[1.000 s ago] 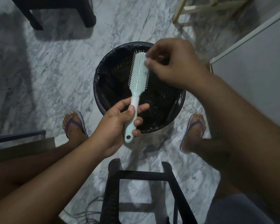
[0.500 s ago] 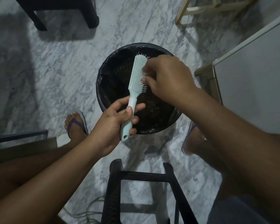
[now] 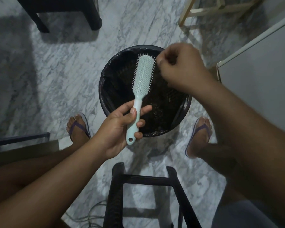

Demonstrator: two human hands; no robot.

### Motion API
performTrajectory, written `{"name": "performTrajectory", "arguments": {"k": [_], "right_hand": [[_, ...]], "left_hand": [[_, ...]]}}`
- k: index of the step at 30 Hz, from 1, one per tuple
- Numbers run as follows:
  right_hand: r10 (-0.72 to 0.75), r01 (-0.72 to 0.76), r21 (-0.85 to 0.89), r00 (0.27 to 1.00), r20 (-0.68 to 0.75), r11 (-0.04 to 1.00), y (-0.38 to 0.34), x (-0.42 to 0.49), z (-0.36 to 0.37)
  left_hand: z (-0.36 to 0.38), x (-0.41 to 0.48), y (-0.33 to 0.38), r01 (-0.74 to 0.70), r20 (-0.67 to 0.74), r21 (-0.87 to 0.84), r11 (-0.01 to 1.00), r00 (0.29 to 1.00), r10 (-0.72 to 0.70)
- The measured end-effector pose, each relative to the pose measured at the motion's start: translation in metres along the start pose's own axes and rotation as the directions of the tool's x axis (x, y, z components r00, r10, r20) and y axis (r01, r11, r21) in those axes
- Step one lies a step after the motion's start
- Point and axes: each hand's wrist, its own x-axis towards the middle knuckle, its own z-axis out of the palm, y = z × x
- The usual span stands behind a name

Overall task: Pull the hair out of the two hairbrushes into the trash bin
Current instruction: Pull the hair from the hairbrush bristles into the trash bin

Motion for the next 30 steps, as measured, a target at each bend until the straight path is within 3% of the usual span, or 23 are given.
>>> {"name": "performTrajectory", "arguments": {"k": [3, 8, 12, 15, 16, 18, 20, 22, 26, 30], "right_hand": [[0.120, -0.128, 0.048, 0.982, 0.144, 0.991, -0.004, -0.010, 0.011], [0.232, -0.287, 0.229, 0.943, 0.237, 0.930, -0.005, -0.009, 0.005], [0.214, -0.254, 0.208, 0.957, 0.196, 0.945, -0.005, -0.008, 0.000], [0.205, -0.244, 0.173, 0.955, 0.215, 0.954, -0.007, -0.007, 0.000], [0.228, -0.284, 0.244, 0.946, 0.231, 0.927, -0.008, -0.006, 0.000], [0.296, -0.384, 0.496, 0.922, 0.249, 0.779, -0.013, -0.001, -0.005], [0.316, -0.387, 0.658, 0.920, 0.232, 0.646, -0.015, 0.006, -0.015], [0.299, -0.356, 0.610, 0.934, 0.197, 0.708, -0.012, 0.010, -0.021], [0.220, -0.276, 0.260, 0.950, 0.223, 0.925, -0.005, -0.004, -0.003], [0.164, -0.206, 0.165, 0.957, 0.237, 0.964, -0.008, -0.014, 0.013]], "left_hand": [[0.001, -0.001, -0.001, 0.002, 0.007, 0.015, 1.000, 1.000, -0.002], [-0.001, -0.004, -0.001, -0.029, 0.008, 0.121, 0.992, 1.000, 0.028], [-0.006, -0.003, 0.000, -0.054, 0.012, 0.173, 0.983, 0.999, 0.052], [-0.003, -0.002, -0.004, -0.041, 0.008, 0.093, 0.995, 0.999, 0.040], [-0.001, -0.002, -0.004, -0.036, 0.015, 0.059, 0.998, 0.999, 0.036], [-0.001, -0.001, 0.000, -0.029, 0.023, -0.003, 1.000, 0.999, 0.029], [-0.003, 0.001, 0.004, -0.034, 0.006, -0.038, 0.999, 0.999, 0.034], [-0.005, 0.001, 0.005, -0.039, -0.009, -0.048, 0.998, 0.999, 0.039], [-0.003, 0.001, 0.003, -0.018, -0.005, -0.043, 0.999, 1.000, 0.018], [0.001, 0.000, -0.002, 0.003, 0.002, 0.023, 1.000, 1.000, -0.003]]}}
